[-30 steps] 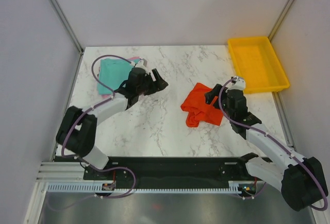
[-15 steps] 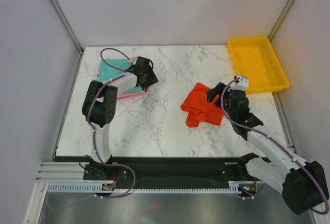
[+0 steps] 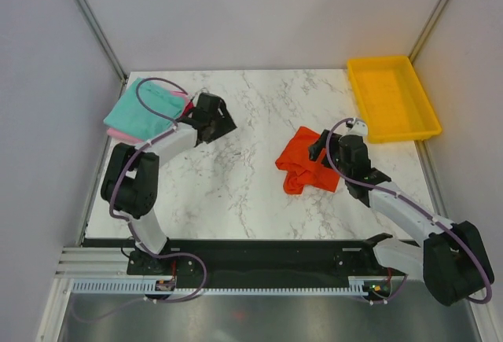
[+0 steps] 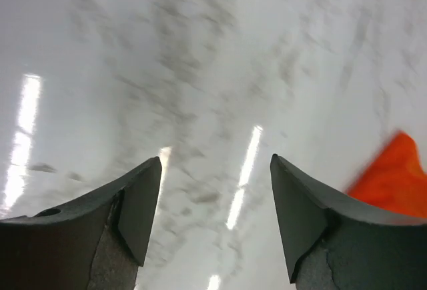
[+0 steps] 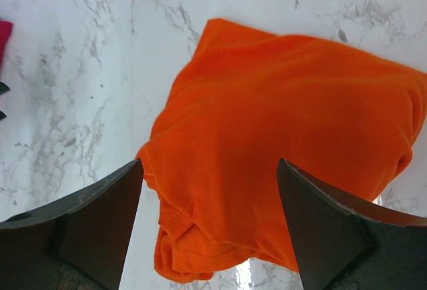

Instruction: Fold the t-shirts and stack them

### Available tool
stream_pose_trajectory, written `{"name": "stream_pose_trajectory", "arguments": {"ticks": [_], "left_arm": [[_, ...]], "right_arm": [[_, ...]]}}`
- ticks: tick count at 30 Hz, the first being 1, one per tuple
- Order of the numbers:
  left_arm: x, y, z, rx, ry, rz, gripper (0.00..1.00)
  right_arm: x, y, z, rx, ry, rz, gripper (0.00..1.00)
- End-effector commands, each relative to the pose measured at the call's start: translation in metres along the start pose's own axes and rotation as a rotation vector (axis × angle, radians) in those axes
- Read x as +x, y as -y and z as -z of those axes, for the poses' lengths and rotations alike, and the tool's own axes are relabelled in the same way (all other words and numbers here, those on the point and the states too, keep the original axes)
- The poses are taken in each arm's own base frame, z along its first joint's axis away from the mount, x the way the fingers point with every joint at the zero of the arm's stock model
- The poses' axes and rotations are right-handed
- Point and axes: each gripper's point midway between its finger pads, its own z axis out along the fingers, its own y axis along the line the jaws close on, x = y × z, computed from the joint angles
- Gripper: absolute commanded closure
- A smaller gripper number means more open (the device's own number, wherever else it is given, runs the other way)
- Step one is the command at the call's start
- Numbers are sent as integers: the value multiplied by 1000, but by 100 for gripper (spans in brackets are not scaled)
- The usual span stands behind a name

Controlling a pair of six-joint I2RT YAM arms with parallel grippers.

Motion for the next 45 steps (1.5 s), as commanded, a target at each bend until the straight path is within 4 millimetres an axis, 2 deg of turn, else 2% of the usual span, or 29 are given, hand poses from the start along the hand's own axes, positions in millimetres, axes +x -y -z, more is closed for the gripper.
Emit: {"name": "stream_pose_trajectory", "arguments": {"ticks": [1, 3, 4, 5, 8, 10, 11, 13, 14, 17, 25, 27, 30, 34, 38, 40, 45], "left_arm": [[27, 86, 54, 290, 19, -121, 25], [57, 107, 67, 385, -31, -178, 24], [90, 113, 73, 414, -78, -226, 24], [104, 116, 72, 425, -94, -259, 24], [145, 133, 78, 499, -206, -309, 26], [155, 138, 74, 511, -240, -322, 29], [154, 142, 75, 517, -232, -322, 30], [153, 148, 80, 533, -215, -341, 30], [153, 150, 82, 542, -204, -371, 30], [159, 153, 89, 559, -213, -406, 30], [184, 174, 116, 658, -278, -439, 30], [183, 176, 117, 653, -254, -462, 30], [181, 176, 118, 646, -242, -469, 30], [182, 175, 118, 645, -241, -473, 30], [187, 177, 120, 656, -251, -482, 29], [187, 180, 119, 660, -243, -495, 28], [184, 175, 98, 587, -206, -544, 28]], "right_arm": [[5, -5, -10, 8, -55, 22, 11], [13, 2, -19, 56, -91, 40, 14], [15, 4, -21, 73, -98, 45, 16], [18, 6, -24, 82, -109, 48, 23], [21, 9, -27, 104, -112, 52, 33], [23, 12, -29, 119, -112, 51, 44], [24, 14, -29, 124, -112, 49, 56], [23, 13, -29, 121, -111, 49, 71], [20, 11, -28, 117, -103, 49, 84], [9, 10, -21, 119, -66, 50, 100], [-15, 8, -2, 106, 29, 35, 100], [-17, 8, 0, 104, 40, 37, 100], [-19, 6, 2, 97, 46, 33, 100], [-32, -2, 11, 56, 98, 27, 100], [-53, -8, 33, 10, 193, 18, 100], [-57, -8, 38, -3, 220, 8, 100], [-56, -9, 39, -13, 219, 5, 100]]}}
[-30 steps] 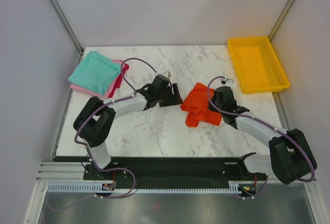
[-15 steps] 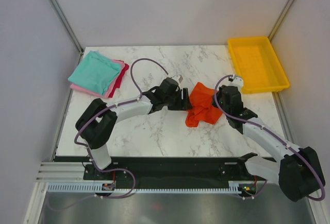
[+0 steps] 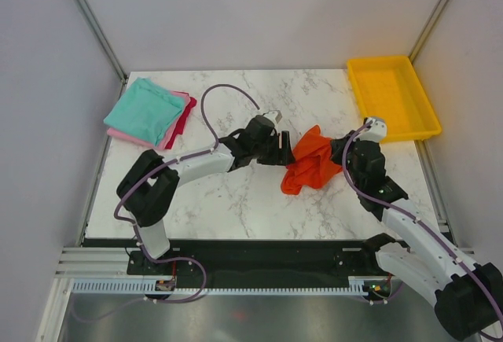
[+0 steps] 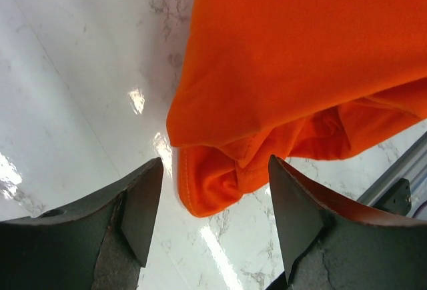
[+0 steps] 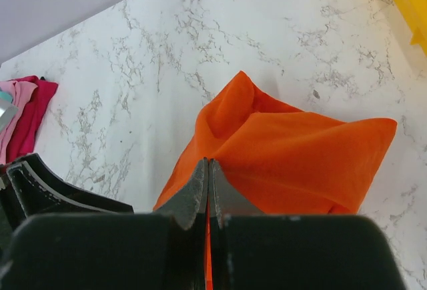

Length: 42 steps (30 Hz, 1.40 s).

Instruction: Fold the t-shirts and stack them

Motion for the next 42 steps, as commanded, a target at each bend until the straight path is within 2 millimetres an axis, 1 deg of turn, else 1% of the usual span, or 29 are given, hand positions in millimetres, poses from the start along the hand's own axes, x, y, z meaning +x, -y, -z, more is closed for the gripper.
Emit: {"name": "stream_pose_trajectory", "arguments": {"ticks": [1, 3, 4, 5, 6, 7, 8, 13, 17, 18, 19, 20, 21, 23, 24, 25, 26, 27, 28, 29, 30, 32, 34, 35, 36, 39, 42], "left_arm": [[-22, -4, -11, -58, 52, -90, 28], [-23, -10, -16, -95, 44, -100, 28], [-30, -7, -19, -97, 52, -105, 28], [-29, -16, -26, -139, 52, -115, 28], [-33, -17, -29, -149, 56, -119, 28], [-33, -20, -32, -162, 52, -119, 29], [-28, -26, -39, -179, 31, -114, 29], [-22, -31, -49, -177, -5, -82, 29], [-17, -40, -58, -191, -34, -66, 29], [-17, -47, -63, -202, -41, -49, 29], [-12, -43, -64, -164, -71, -18, 30], [-10, -44, -66, -153, -83, 2, 30], [-11, -48, -65, -150, -90, 22, 31], [-17, -43, -57, -137, -69, 44, 31], [-10, -47, -54, -145, -74, 48, 29], [-20, -35, -41, -108, -35, 55, 27], [-32, -24, -38, -51, 27, 52, 6], [-15, -31, -32, -45, 14, 63, 0], [-18, -24, -27, -7, 42, 77, 0], [-26, -14, -15, 29, 81, 76, 0], [-23, -15, -13, 45, 98, 77, 0], [-28, -10, -4, 69, 127, 65, 3], [-27, -8, -3, 86, 130, 41, 7], [-27, -4, -2, 100, 130, 29, 14], [-25, -2, -4, 103, 121, 23, 16], [-18, 10, -6, 138, 110, -16, 17], [-15, 15, -9, 141, 107, -41, 17]], "right_arm": [[-6, -4, -2, -16, 32, 1, 100], [-5, -6, -3, -24, 27, 1, 100], [-5, -5, -3, -23, 27, 1, 100], [-6, -7, -2, -29, 29, 1, 100], [-6, -7, -1, -29, 32, -1, 100], [-9, -6, 0, -29, 43, -3, 100], [-10, -5, 1, -27, 48, -4, 100], [-17, 0, 7, -8, 90, -18, 100], [-21, 2, 10, 3, 106, -29, 100], [-21, 3, 10, 6, 107, -31, 100], [-22, 4, 11, 9, 111, -30, 100], [-22, 4, 11, 12, 115, -30, 100], [-23, 5, 12, 14, 118, -31, 100], [-23, 6, 12, 21, 121, -34, 100], [-24, 8, 12, 29, 124, -37, 100], [-24, 8, 12, 31, 122, -37, 100], [-24, 8, 11, 34, 122, -37, 100], [-23, 8, 11, 33, 120, -38, 100], [-22, 8, 10, 37, 114, -35, 100], [-21, 9, 9, 40, 113, -39, 100], [-21, 10, 8, 44, 110, -38, 100], [-19, 9, 7, 44, 101, -36, 100], [-18, 9, 6, 45, 97, -35, 100], [-18, 9, 6, 47, 98, -35, 100], [-18, 9, 6, 47, 98, -35, 100], [-18, 10, 6, 49, 98, -36, 100], [-17, 10, 6, 53, 95, -38, 100]]}}
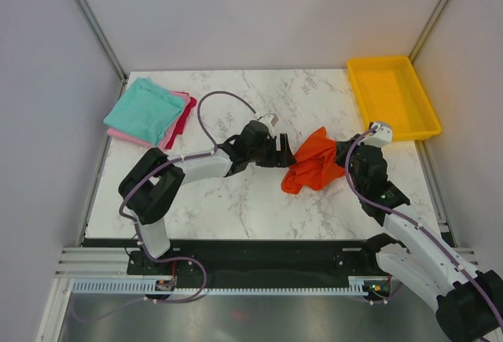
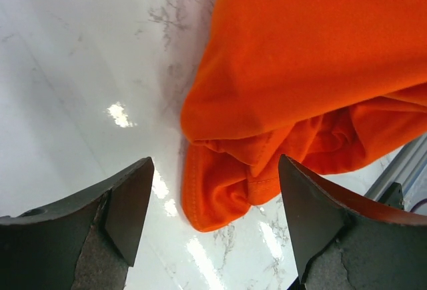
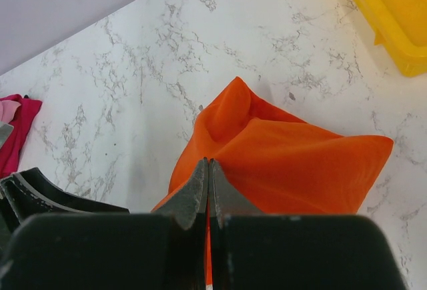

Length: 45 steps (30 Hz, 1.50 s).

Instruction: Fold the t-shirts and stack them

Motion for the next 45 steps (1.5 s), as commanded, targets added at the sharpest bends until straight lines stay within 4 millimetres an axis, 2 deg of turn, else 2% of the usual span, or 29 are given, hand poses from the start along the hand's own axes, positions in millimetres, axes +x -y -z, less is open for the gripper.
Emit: {"name": "stream_pose_trajectory", "arguments": {"ticks": [1, 3, 5, 6, 10, 11, 13, 16, 17, 19, 20, 22, 24, 25, 26, 27, 28, 29, 31, 32, 33, 34, 35, 36, 38, 39, 42, 44, 45], "left_arm": [[-10, 23, -2, 65, 42, -56, 17], [-14, 18, -9, 25, 31, -48, 17], [-4, 4, -21, -33, -15, -57, 19], [-8, 6, -25, -33, -14, -61, 21], [-4, -3, -37, -64, -44, -57, 22], [0, -10, -45, -86, -54, -55, 23], [-6, -23, -49, -140, -68, -48, 27], [-21, -41, -55, -160, -66, -15, 54], [-25, -45, -54, -163, -61, -9, 65], [-35, -54, -49, -173, -43, -7, 79], [-37, -55, -45, -175, -37, -7, 97], [-55, -43, -27, -157, 12, -18, 98], [-59, -36, -13, -146, 33, -28, 98], [-74, -21, 6, -121, 82, -37, 98], [-71, -22, 13, -125, 85, -37, 98], [-76, -17, 24, -117, 108, -44, 98], [-82, -14, 34, -121, 136, -51, 98], [-91, -4, 58, -108, 183, -64, 98], [-101, 4, 83, -133, 257, -108, 98], [-112, 18, 116, -123, 323, -126, 98], [-112, 31, 130, -120, 354, -167, 98], [-121, 36, 151, -153, 424, -187, 98], [-131, 52, 185, -130, 502, -204, 98], [-125, 70, 204, -105, 529, -246, 98], [-123, 75, 232, -119, 602, -262, 98], [-124, 85, 259, -80, 655, -261, 98], [-125, 85, 291, -72, 716, -237, 98], [-127, 77, 297, -108, 739, -212, 98], [-129, 72, 294, -139, 742, -203, 98]], "right_arm": [[-15, -7, -1, -7, 46, -29, 100], [-15, -7, 0, -10, 45, -30, 100], [-15, -6, -1, -6, 44, -32, 100], [-15, -7, -1, -10, 44, -32, 100], [-16, -7, 1, -11, 50, -34, 100], [-16, -7, 1, -12, 51, -35, 100], [-17, -8, 2, -18, 51, -36, 100], [-18, -9, 3, -23, 54, -37, 100], [-18, -8, 3, -22, 57, -39, 100], [-19, -8, 3, -21, 59, -40, 100], [-19, -8, 4, -23, 61, -39, 100], [-20, -9, 4, -24, 63, -42, 100], [-21, -9, 5, -27, 65, -40, 100], [-22, -12, 6, -39, 67, -38, 100], [-23, -14, 6, -55, 66, -33, 100], [-25, -27, 9, -120, 64, -33, 100], [-25, -31, 11, -149, 64, -26, 100], [-26, -37, 13, -184, 66, -25, 100], [-33, -58, 24, -303, 78, -28, 100], [-38, -65, 29, -346, 93, -19, 100], [-51, -81, 45, -440, 125, -21, 100], [-59, -88, 55, -487, 147, -16, 100], [-67, -93, 65, -527, 174, -11, 100], [-85, -102, 88, -604, 241, -16, 100], [-96, -107, 109, -671, 296, -20, 100], [-108, -108, 125, -704, 351, -35, 100], [-123, -111, 136, -722, 397, -56, 100], [-123, -113, 124, -689, 368, -60, 100], [-123, -120, 109, -663, 325, -53, 100]]}}
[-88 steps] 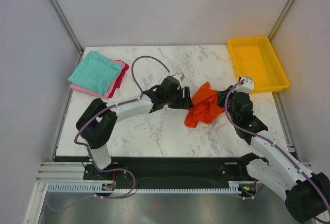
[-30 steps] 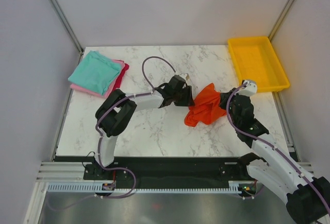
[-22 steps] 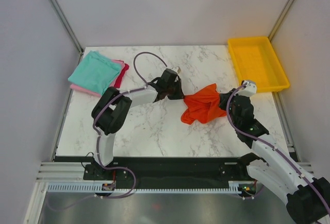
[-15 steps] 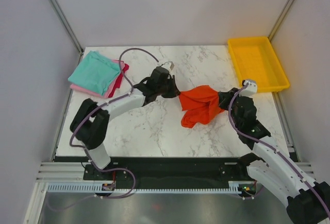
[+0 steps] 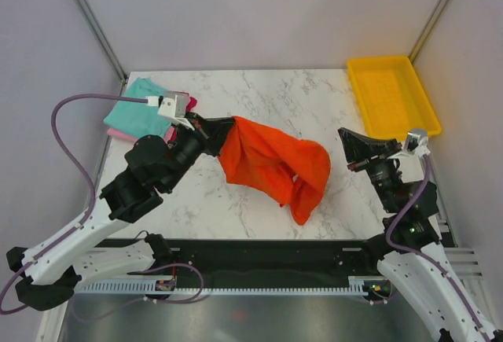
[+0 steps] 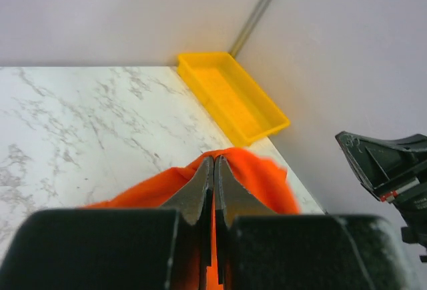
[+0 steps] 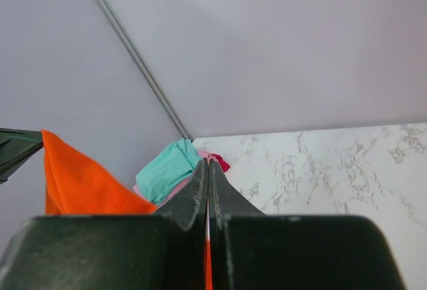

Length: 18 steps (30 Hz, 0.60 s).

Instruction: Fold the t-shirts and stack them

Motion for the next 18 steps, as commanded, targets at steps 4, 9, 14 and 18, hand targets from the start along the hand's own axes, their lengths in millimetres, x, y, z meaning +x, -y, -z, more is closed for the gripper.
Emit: {"name": "stream_pose_trajectory", "arguments": {"ticks": [4, 9, 14, 18], "left_arm": [[45, -60, -26, -287, -82, -127, 98], [74, -108, -53, -420, -197, -97, 98], [97, -162, -66, -556, -258, -30, 98], [126, -209, -67, -682, -322, 107, 98]], "right_arm": [[50, 29, -69, 128, -256, -13, 99], [153, 56, -92, 128, -634, -35, 43], [205, 56, -61, 124, -804, 2, 22], [239, 54, -36, 181, -962, 133, 19]]}}
